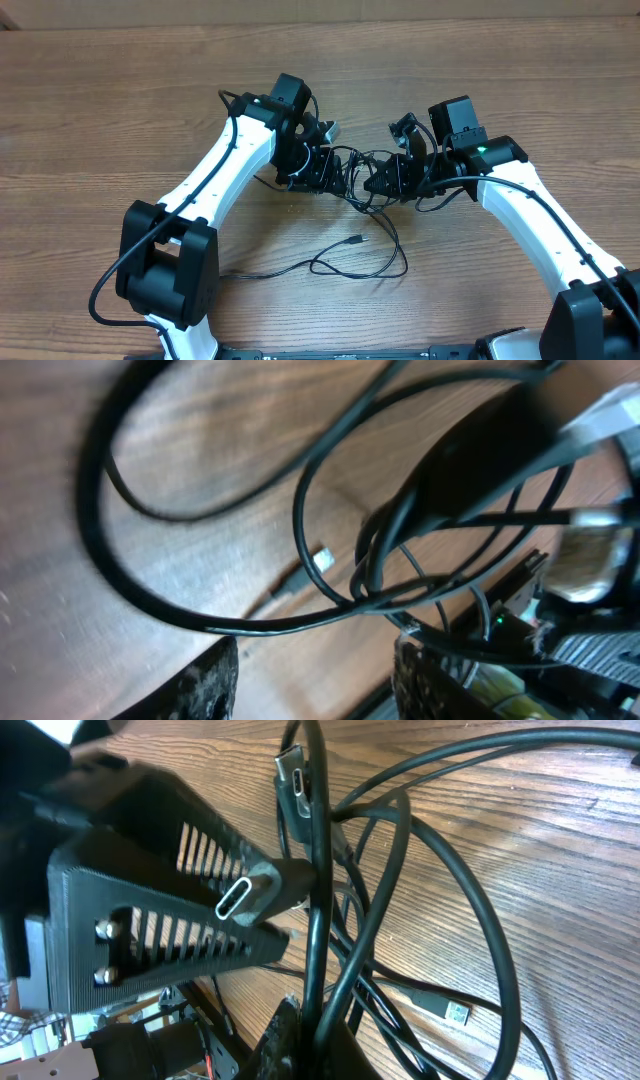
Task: Untangle cables
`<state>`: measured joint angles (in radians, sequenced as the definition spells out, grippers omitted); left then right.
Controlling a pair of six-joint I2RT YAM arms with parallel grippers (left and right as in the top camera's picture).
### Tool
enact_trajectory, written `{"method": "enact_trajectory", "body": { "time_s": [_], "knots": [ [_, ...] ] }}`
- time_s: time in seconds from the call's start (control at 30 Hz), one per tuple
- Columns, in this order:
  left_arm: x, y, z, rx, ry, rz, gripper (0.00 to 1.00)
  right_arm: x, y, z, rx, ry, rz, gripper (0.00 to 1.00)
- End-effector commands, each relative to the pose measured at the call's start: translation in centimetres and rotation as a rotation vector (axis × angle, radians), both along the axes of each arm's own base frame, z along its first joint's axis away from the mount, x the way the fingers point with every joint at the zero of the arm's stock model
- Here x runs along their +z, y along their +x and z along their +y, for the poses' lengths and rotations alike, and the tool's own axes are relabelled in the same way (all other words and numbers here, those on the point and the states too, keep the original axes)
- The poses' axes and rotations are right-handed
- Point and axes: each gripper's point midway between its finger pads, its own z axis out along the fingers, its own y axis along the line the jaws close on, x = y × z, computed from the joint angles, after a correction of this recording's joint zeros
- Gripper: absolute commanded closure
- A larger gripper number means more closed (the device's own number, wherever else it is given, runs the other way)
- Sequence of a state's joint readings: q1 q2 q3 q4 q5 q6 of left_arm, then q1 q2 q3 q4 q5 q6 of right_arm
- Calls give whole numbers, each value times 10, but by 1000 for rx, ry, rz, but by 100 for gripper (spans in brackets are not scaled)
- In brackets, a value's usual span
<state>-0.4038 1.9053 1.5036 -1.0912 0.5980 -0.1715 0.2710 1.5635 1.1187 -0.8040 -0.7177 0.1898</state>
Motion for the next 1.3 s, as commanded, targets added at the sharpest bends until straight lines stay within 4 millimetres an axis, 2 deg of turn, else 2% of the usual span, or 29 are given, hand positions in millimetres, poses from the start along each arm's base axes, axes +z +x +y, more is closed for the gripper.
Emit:
{"method": "enact_trajectory", "body": {
  "time_s": [0.0,0.17,0.47,0.63,0.73,0.8,0.97,1.27],
  "knots": [
    [2,-16,-5,91,32,109,51,2,-1,3,16,16,-6,96],
    [-2,-17,-7,141,76,128,50,2,-2,3,17,15,-6,96],
    [-15,2,-1,306,216,67,47,2,-2,3,17,15,-6,96],
    [-13,8,-16,341,191,43,46,2,-2,3,17,15,-5,96],
    [-12,8,-25,324,175,21,49,2,-2,3,17,15,-5,96],
    [-12,7,-28,316,173,16,56,2,-2,3,17,15,-5,96],
    [-13,5,-27,313,189,12,66,1,-2,3,16,15,-3,96],
    [-31,1,-19,366,233,35,67,1,-3,3,16,14,1,96]
  ]
}}
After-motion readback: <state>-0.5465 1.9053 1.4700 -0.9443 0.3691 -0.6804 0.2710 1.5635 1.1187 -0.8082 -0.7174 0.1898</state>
